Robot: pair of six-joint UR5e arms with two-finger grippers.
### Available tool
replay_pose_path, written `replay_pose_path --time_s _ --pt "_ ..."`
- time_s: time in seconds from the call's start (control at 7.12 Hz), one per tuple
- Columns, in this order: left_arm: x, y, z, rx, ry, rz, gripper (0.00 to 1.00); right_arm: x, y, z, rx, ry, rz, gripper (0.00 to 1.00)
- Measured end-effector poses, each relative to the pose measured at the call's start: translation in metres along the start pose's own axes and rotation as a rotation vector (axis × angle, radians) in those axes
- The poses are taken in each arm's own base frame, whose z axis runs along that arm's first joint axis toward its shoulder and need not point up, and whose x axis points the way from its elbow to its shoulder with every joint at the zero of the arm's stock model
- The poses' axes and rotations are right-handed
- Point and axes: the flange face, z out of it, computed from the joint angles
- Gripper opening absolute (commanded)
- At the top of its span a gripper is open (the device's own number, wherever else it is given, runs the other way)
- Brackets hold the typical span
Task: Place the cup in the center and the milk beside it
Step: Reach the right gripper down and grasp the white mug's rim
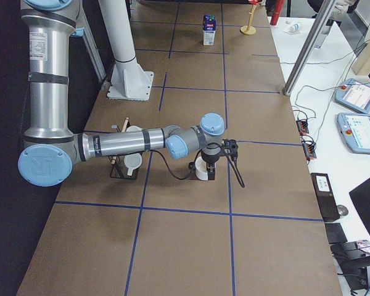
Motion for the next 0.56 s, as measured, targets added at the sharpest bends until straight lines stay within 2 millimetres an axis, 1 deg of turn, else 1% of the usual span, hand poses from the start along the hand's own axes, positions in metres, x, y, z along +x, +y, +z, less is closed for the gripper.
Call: replay_pose_path --time_s 0.28,0.42,0.56 --pt "0.0 0.0 0.0 -0.001 0.0 0.0 1.0 -0.002 0.004 0.029 -0.001 0.0 -0.01 1.0" --pt "0.0 0.0 0.0 -0.001 0.0 0.0 1.0 -0.003 0.007 0.043 -0.005 0.003 -0.015 0.96" --pt "0.0 0.0 0.0 -0.001 0.0 -0.001 1.0 -0.005 0.01 0.056 -0.013 0.008 -0.023 0.45"
